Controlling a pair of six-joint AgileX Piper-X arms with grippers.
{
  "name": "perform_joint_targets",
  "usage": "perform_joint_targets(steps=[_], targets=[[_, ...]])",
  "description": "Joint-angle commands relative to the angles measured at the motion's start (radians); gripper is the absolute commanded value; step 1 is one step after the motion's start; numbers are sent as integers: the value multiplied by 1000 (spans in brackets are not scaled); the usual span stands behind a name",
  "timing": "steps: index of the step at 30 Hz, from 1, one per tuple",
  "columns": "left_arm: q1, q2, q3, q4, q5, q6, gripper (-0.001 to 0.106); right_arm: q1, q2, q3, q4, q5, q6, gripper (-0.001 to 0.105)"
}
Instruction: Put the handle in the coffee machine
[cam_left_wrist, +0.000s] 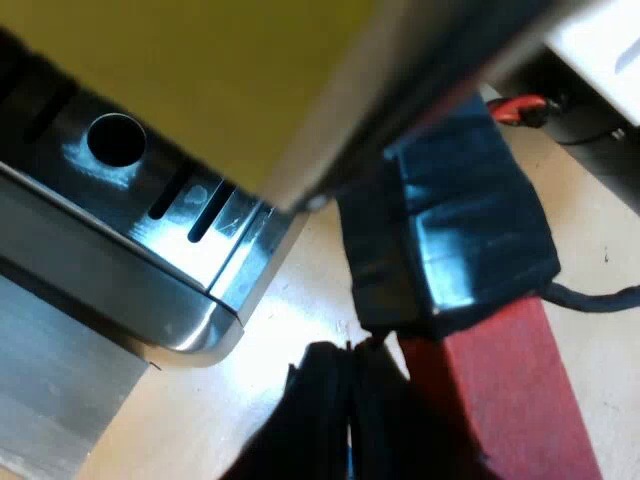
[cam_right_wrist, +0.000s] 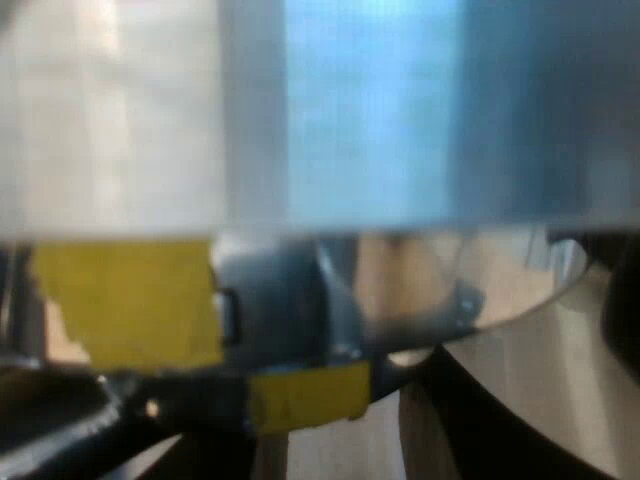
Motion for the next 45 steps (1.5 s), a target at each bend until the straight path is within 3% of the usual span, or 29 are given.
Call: perform_joint_targets(steps=[1, 9, 13, 23, 25, 31, 35, 40, 42, 45], targets=[[-15, -27, 2, 20, 48, -16, 1, 0, -25, -27, -68, -9, 4, 32], [-15, -34, 10, 22, 48, -16, 1, 8, -73, 36, -2, 6, 65, 32], [-26, -34, 10, 19, 48, -19, 1, 8, -128, 113, 60, -47, 123, 32], [-72, -47, 10, 15, 46, -75, 0, 8, -241, 223, 202, -150, 161, 32], [-72, -58, 10, 13, 46, -91, 0, 8, -298, 289, 226, -218, 172, 32], [-72, -92, 10, -16, 41, -133, 0, 8, -414, 373, 304, -270, 176, 32], [-72, -95, 10, -28, 41, -166, 0, 8, -497, 424, 370, -360, 188, 32], [-72, -100, 10, -23, 41, -175, 0, 8, -613, 477, 478, -482, 272, 32], [-72, -107, 14, -23, 41, -180, 0, 8, -690, 505, 552, -603, 326, 32], [-72, -122, 31, -23, 41, -188, 0, 8, -760, 516, 633, -670, 363, 32]])
